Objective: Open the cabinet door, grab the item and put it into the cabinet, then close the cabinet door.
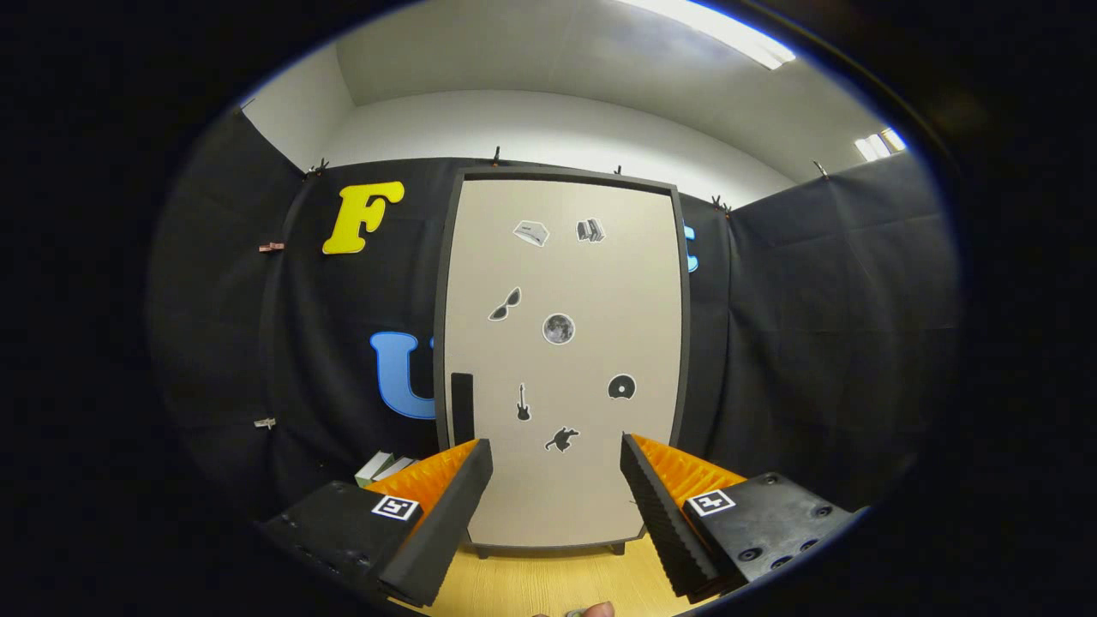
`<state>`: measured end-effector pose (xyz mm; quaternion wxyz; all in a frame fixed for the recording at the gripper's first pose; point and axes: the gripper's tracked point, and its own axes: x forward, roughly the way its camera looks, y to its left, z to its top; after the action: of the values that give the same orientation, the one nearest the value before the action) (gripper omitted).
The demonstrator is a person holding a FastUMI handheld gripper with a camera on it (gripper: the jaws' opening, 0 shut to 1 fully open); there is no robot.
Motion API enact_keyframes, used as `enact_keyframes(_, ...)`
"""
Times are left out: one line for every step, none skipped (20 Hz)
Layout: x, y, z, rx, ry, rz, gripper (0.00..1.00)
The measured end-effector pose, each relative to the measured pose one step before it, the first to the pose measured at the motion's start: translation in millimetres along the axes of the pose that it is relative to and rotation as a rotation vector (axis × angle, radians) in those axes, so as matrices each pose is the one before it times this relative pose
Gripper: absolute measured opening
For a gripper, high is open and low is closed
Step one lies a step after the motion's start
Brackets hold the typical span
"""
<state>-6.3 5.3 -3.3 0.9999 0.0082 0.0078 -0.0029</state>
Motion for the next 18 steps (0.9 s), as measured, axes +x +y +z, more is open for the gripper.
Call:
enact_keyframes(0.3, -0.94, -0.05, 0.00163, -0.0002, -0.00358, 0.97)
enact_keyframes(-0.07, -1.06, -0.2, 0.00206, 0.00035, -0.00168, 0.97)
enact_keyframes(-0.03, -0.35, -0.02, 0.00195, 0.00187, -0.00275, 0.97)
enact_keyframes(-0.69, -0.17, 0.23, 0.00059, -0.00084, 0.00029, 0.97)
enact_keyframes(-0.09, -0.26, 0.09, -0.00201, -0.00044, -0.00162, 0.97)
enact_keyframes(-0.13, -0.25, -0.37, -0.00175, -0.00003, 0.0007, 0.97)
enact_keyframes(-0.26, -0.23, -0.1, 0.00031, 0.00128, -0.00029, 0.97)
enact_keyframes(-0.4, 0.59, -0.05, 0.00284, 0.00043, 0.00072, 0.97)
enact_keyframes(-0.12, 0.4, -0.21, 0.00246, 0.00128, -0.00018, 0.97)
enact_keyframes(-0.18, 0.11, -0.19, 0.00075, 0.00044, 0.00014, 0.97)
enact_keyframes(0.03, 0.33, 0.06, -0.00143, -0.00004, 0.0004, 0.97)
enact_keyframes(-0.4, -0.22, -0.13, -0.00254, -0.00095, -0.00098, 0.97)
enact_keyframes(-0.3, 0.07, 0.41, -0.00356, -0.00113, -0.00081, 0.97)
enact_keyframes(0.28, -0.21, -0.69, -0.00218, 0.00069, -0.00177, 0.97)
enact_keyframes(-0.38, 0.65, -0.07, 0.00007, 0.00165, 0.00186, 0.97)
enact_keyframes(0.22, 0.04, 0.1, 0.00005, -0.00065, -0.00089, 0.97)
enact_keyframes(0.36, 0.46, 0.58, -0.00012, -0.00137, -0.0003, 0.97)
enact_keyframes(-0.78, 0.27, 0.19, 0.00007, -0.00113, 0.00046, 0.97)
